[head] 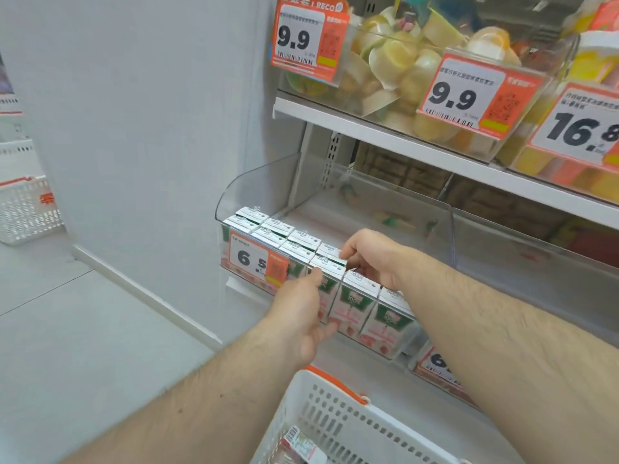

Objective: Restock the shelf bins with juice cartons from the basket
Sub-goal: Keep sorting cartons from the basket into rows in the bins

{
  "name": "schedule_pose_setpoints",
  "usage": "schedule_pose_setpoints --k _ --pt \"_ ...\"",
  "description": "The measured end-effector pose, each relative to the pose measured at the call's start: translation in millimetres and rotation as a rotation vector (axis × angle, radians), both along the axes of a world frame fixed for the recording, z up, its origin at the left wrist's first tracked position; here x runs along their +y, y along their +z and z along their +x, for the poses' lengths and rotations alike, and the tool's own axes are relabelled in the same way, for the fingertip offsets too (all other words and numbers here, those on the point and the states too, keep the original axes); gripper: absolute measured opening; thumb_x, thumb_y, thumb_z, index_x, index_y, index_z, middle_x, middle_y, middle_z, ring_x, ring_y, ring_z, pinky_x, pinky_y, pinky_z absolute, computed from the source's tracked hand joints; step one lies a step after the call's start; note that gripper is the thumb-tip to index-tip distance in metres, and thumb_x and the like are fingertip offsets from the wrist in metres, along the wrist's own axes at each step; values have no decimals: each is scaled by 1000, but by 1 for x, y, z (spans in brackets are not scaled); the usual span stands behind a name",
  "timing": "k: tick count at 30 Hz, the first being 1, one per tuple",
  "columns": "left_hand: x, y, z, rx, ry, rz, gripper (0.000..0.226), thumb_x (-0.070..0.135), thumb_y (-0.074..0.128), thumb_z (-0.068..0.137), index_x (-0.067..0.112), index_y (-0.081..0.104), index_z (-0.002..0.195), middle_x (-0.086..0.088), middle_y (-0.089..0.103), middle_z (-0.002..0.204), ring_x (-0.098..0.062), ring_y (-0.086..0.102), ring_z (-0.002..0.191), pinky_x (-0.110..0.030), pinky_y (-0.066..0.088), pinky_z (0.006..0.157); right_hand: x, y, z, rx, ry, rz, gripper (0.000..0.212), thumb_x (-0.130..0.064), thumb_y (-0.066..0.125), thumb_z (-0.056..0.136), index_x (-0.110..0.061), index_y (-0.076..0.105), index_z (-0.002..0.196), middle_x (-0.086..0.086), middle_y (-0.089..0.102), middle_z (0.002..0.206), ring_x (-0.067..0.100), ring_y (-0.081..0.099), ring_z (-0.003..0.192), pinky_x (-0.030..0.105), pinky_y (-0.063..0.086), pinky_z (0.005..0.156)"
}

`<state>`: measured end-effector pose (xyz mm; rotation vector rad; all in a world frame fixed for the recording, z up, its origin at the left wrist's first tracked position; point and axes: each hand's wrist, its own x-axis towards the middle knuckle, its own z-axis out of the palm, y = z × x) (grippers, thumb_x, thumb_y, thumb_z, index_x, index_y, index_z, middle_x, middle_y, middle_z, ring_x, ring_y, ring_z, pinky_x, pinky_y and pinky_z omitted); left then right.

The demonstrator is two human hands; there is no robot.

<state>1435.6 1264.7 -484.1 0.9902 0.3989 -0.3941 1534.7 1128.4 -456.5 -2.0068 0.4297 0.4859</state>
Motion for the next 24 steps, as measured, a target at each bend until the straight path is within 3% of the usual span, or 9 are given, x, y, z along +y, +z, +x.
schedule_pose_setpoints --k 2,4,6,8,10,12,17,20,24 --pt "0 3 -5 -9 -32 51 18 23 45 102 17 60 111 -5 72 98 -23 66 98 -40 55 76 1 5 -5 11 33 -88 46 -24 65 65 -8 63 108 8 69 109 26 60 80 41 53 88" --pt "0 2 -10 -10 -74 130 13 18 47 101 15 56 109 -2 63 104 -25 55 109 -46 52 88 5 12 -15 -116 50 -233 28 -23 65 75 -11 64 100 7 68 106 26 65 87 41 54 85" --pt "0 1 -18 -26 -137 249 13 17 50 98 16 54 110 -2 50 118 -30 47 117 -49 48 97 10 15 -32 -381 18 -411 16 -20 65 78 -11 67 92 9 70 97 28 67 91 38 53 83" --pt "0 -5 -27 -95 -249 401 8 20 53 95 19 57 102 -3 52 118 -28 52 111 -46 49 96 16 15 -62 -751 -16 -549 12 -16 60 77 -13 68 86 6 71 89 26 64 87 31 50 77" --pt "0 -14 -38 -178 -424 585 8 21 55 93 20 58 100 -2 58 112 -24 58 104 -41 48 90 18 7 -102 -1118 35 -541 12 -14 56 75 -13 67 80 3 67 77 21 56 72 30 46 69" --pt "0 -27 -48 -278 -626 760 9 22 56 93 18 58 100 -2 60 105 -21 61 93 -33 45 78 15 -12 -143 -1302 121 -483 9 -12 56 71 -11 65 72 -1 61 67 13 46 61 27 40 61" --pt "1 -64 -71 -458 -1029 1173 8 18 58 92 14 65 94 -8 62 101 -18 54 86 -26 40 73 -17 -85 -207 -962 95 -418 10 -16 54 73 -17 63 68 -6 58 62 14 50 60 26 39 60" --pt "2 -85 -79 -444 -1250 1389 22 22 57 93 10 67 110 -8 66 117 -21 58 95 -29 45 80 -34 -126 -223 -678 26 -393 16 -9 60 80 -22 62 70 -3 63 69 17 55 67 26 39 63" --pt "-7 -116 -84 -426 -1474 1600 32 25 50 94 8 64 118 -9 67 113 -26 63 100 -36 52 85 -44 -175 -239 -427 51 -378 15 -9 59 84 -20 63 76 -4 65 77 20 61 76 28 47 69"
